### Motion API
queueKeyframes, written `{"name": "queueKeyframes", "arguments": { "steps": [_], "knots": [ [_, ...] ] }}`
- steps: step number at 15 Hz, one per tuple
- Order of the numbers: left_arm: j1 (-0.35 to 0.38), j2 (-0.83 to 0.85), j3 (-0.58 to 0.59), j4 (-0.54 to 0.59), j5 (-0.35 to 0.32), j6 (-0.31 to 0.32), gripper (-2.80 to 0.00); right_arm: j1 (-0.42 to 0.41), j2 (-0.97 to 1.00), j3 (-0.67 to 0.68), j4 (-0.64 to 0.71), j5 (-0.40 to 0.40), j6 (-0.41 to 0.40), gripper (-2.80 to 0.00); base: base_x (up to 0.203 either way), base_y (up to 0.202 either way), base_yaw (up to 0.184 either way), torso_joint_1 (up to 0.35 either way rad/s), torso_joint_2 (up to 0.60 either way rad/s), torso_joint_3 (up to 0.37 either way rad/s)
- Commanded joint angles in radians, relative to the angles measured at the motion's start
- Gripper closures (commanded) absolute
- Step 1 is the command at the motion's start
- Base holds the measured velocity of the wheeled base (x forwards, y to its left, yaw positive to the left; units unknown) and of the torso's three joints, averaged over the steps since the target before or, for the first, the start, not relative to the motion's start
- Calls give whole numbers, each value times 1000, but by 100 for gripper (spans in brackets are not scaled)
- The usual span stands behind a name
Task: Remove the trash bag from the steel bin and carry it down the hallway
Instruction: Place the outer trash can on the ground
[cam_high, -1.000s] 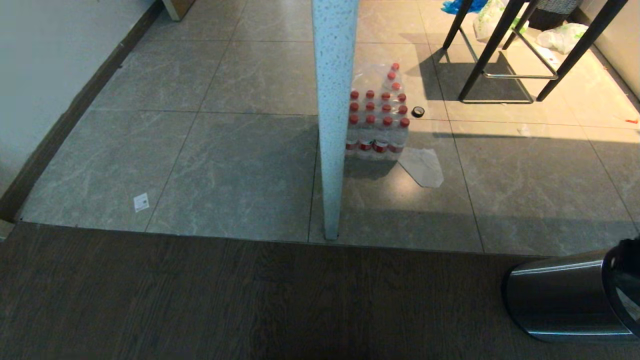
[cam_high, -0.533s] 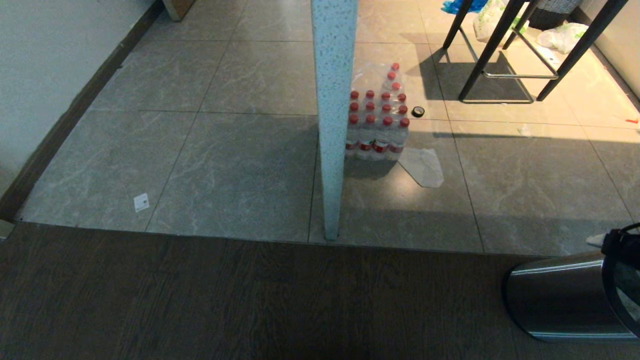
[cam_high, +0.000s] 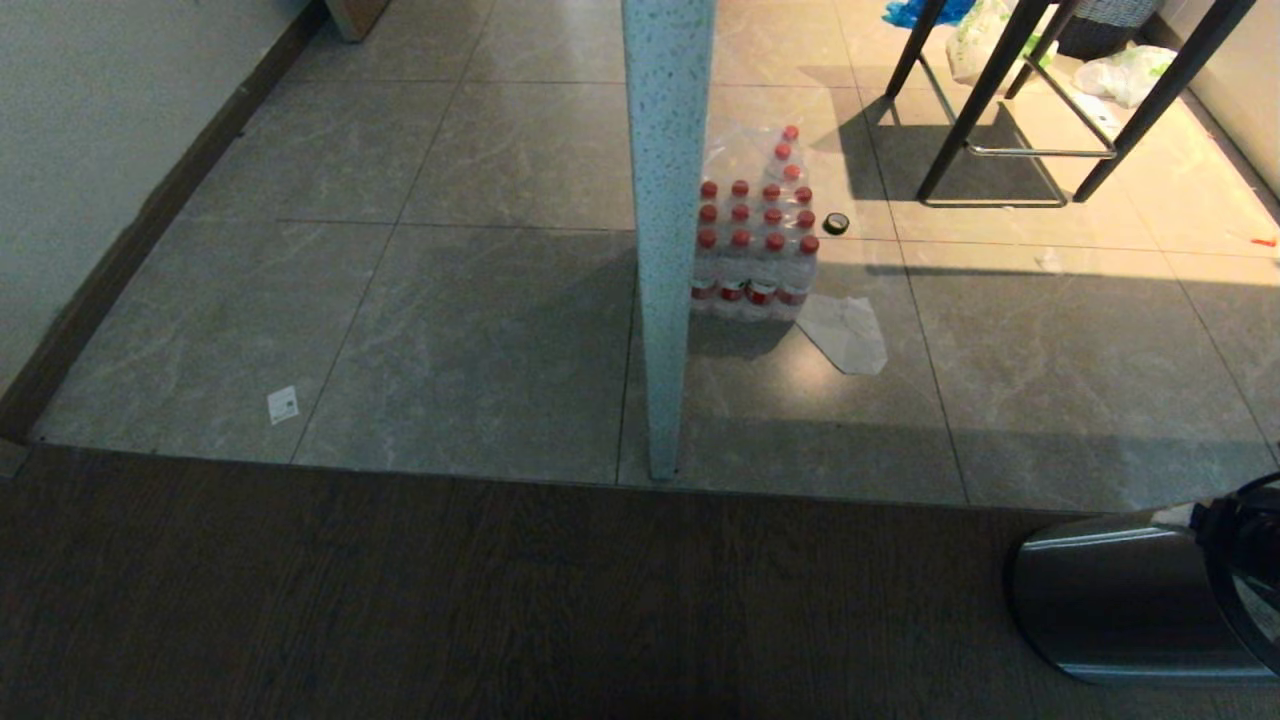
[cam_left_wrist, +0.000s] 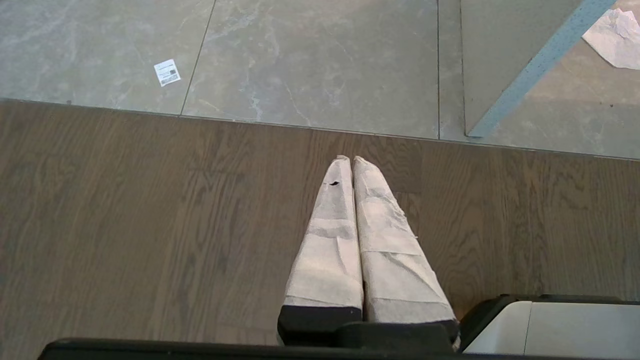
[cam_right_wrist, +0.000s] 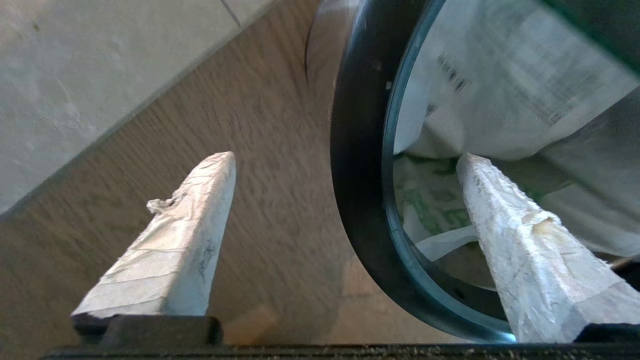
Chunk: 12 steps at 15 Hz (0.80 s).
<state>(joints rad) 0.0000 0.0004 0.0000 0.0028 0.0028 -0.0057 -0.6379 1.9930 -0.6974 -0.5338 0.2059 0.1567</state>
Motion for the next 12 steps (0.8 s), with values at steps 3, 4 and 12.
{"name": "queueKeyframes", "arguments": {
  "steps": [3, 4, 12],
  "knots": [
    [0, 0, 0, 0, 0, 0, 0, 5, 95, -8, -19, 35, -11, -280, 0, 0, 0, 0, 0, 0],
    [0, 0, 0, 0, 0, 0, 0, 6, 117, -19, -24, 49, -14, -280, 0, 0, 0, 0, 0, 0],
    [0, 0, 0, 0, 0, 0, 0, 24, 262, -92, -195, 83, -94, -280, 0, 0, 0, 0, 0, 0]
  ]
}}
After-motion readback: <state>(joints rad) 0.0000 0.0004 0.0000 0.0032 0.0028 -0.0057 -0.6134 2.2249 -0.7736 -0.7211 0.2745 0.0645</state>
